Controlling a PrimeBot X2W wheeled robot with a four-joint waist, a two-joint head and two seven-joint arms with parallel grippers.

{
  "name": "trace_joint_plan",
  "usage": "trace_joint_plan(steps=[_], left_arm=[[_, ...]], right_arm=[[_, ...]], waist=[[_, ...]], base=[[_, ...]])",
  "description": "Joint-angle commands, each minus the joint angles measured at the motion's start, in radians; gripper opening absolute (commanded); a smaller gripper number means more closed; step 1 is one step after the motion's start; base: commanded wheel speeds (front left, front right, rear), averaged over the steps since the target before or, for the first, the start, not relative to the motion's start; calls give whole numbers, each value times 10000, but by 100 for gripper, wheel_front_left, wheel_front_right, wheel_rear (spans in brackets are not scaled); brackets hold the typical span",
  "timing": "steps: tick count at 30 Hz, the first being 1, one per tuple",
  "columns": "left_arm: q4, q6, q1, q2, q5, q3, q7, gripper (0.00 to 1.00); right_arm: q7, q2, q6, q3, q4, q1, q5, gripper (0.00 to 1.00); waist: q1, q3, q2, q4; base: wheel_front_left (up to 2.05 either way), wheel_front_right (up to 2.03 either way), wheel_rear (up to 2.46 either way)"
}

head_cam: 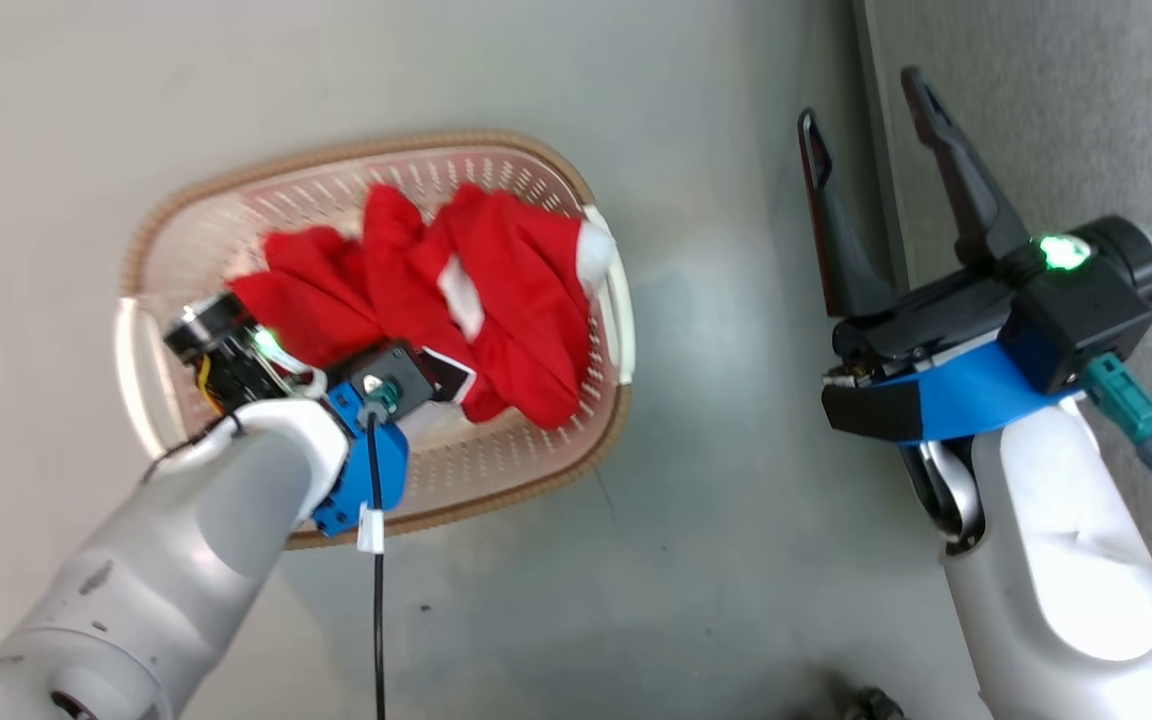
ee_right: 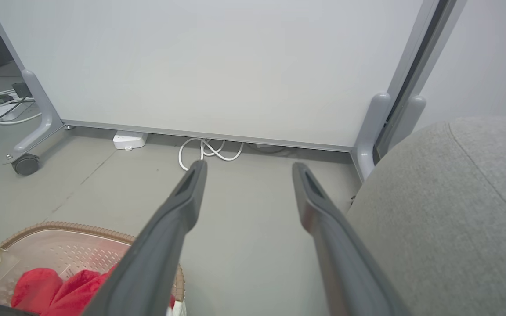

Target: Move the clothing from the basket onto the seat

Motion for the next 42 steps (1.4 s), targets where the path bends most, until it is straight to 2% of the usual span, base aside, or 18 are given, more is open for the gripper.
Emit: trace_joint_plan(steps=[1, 8, 13, 24, 34, 42], left_arm=[[-62, -6, 167, -132, -150, -32, -187, 0], [-402, -6, 427, -462, -976, 50, -586, 0], [-1563, 38, 674, -330, -1119, 663, -604, 0], [-4026, 361, 1790, -42, -753, 2577, -610, 0], [-5350, 392, 2456, -173, -371, 3856, -612, 0], [-6166, 356, 2388, -319, -77, 4586, -612, 0]], right_arm=[[-35, -34, 4, -51, 77, 232, -119, 100], [-35, -34, 3, -260, 360, 761, -271, 100], [-33, -80, 3, -427, 522, 1192, -345, 100], [-35, -121, 3, -640, 828, 2099, -236, 100], [-35, -108, 3, -828, 1042, 2920, -118, 100], [-35, -68, 3, -941, 1159, 3568, -18, 100]], waist=[[0, -710, 0, 428], [0, -1835, 0, 961], [0, -2541, 0, 1281], [0, -4141, 0, 1655], [0, -5434, 0, 1752], [0, -6360, 0, 1828]], base=[[0, 0, 0], [0, 0, 0], [0, 0, 0], [0, 0, 0], [0, 0, 0], [0, 0, 0]])
